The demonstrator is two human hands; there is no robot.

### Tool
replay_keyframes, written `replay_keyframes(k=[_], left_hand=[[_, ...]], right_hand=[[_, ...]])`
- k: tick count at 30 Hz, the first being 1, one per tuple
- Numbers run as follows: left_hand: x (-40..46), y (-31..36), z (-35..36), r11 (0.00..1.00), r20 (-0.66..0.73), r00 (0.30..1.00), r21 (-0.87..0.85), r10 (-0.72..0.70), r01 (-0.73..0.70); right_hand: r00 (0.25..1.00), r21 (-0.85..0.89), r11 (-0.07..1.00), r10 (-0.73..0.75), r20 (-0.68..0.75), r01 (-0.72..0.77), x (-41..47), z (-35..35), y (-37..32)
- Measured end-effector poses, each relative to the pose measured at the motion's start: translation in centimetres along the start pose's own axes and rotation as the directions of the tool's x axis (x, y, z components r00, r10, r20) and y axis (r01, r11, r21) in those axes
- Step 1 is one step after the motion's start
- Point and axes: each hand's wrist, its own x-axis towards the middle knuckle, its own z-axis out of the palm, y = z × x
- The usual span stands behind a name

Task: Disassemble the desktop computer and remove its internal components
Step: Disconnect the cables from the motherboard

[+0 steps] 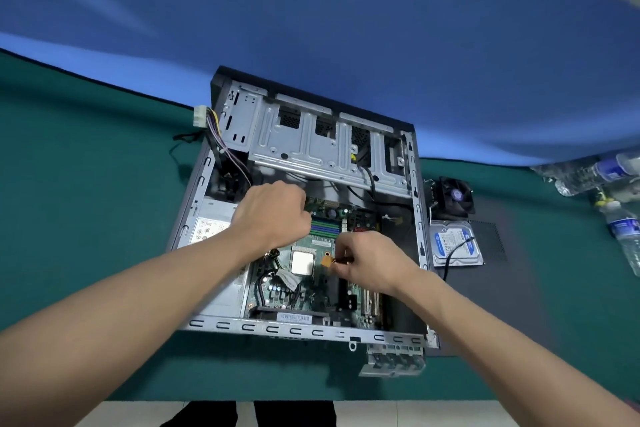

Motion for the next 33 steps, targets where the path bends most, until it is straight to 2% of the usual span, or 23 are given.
replay_keyframes(k=[2,3,6,8,11,15,18,22,24,28,33], left_hand=[[-0.2,0.1,-0.1,0.999,-0.003,0.999,0.018,0.042,-0.042],[-0.4,0.2,-0.1,0.997,-0.004,0.997,0.025,0.079,-0.079],[-1.1,0.1,-0.2,0.968,0.049,0.967,0.012,0.252,-0.252],[-1.6,0.2,-0.3,0.935,0.12,0.93,0.034,0.348,-0.354],[-1.8,0.3,-1.0,0.912,0.17,0.911,0.105,0.377,-0.397],[-0.7,0.3,-2.7,0.881,0.116,0.902,0.194,0.416,-0.432],[0.8,0.0,-4.2,0.916,0.032,0.929,0.159,0.368,-0.368],[2.8,0.3,-5.3,0.964,-0.083,0.961,0.066,0.262,-0.257],[3.5,0.7,-5.4,0.981,-0.108,0.975,0.039,0.194,-0.191],[4.3,0.4,-5.5,0.995,-0.088,0.992,0.063,0.087,-0.081],[4.2,-0.7,-5.3,0.993,0.005,0.998,0.099,0.064,-0.064]], right_hand=[[0.998,0.102,0.994,-0.037,0.042,0.032,0.1,-0.8,-0.1],[0.999,0.162,0.986,-0.037,0.018,0.033,0.1,-1.2,0.0],[0.988,0.297,0.954,0.011,-0.154,0.035,0.0,-2.3,-0.2],[0.975,0.37,0.928,0.034,-0.219,0.051,0.2,-2.8,-0.6],[0.971,0.43,0.9,0.031,-0.239,0.077,0.2,-3.4,-1.4],[0.968,0.457,0.886,0.039,-0.247,0.081,-0.3,-3.3,-1.1],[0.948,0.499,0.864,0.108,-0.299,0.059,-0.7,-4.1,0.6],[0.899,0.317,0.947,0.096,-0.428,0.05,-1.0,-5.3,2.7],[0.866,0.305,0.952,0.141,-0.48,0.014,-0.7,-5.8,3.1],[0.757,0.471,0.878,0.363,-0.543,-0.083,0.4,-6.5,3.8],[0.755,0.379,0.894,0.416,-0.507,-0.238,2.4,-7.0,3.6]])
